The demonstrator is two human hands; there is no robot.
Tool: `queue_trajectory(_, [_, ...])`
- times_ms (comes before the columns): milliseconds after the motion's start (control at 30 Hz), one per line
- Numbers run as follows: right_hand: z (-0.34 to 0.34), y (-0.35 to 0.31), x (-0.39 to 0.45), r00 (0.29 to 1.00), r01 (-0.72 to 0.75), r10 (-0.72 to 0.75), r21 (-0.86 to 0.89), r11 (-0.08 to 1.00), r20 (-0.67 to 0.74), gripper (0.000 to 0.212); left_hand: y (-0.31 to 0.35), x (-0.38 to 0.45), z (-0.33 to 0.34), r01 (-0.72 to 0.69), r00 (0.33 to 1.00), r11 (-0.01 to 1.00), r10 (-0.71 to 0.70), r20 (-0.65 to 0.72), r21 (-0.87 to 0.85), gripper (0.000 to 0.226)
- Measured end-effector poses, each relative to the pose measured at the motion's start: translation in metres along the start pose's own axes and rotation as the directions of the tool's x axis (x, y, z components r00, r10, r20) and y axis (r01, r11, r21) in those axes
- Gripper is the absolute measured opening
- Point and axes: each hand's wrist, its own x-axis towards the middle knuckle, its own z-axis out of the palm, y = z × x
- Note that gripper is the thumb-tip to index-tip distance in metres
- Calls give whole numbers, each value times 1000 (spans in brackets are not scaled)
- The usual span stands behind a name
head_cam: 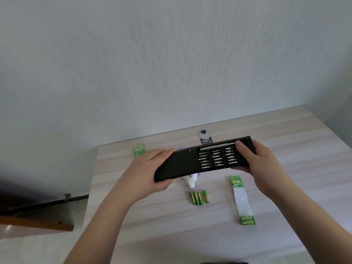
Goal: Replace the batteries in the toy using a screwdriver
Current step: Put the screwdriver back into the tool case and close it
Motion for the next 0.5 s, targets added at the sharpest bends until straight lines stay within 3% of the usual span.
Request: queue_trajectory(500, [2,0,-5,998,-27,26,22,999,53,19,7,4,-2,-56,998,998,55,27,36,78])
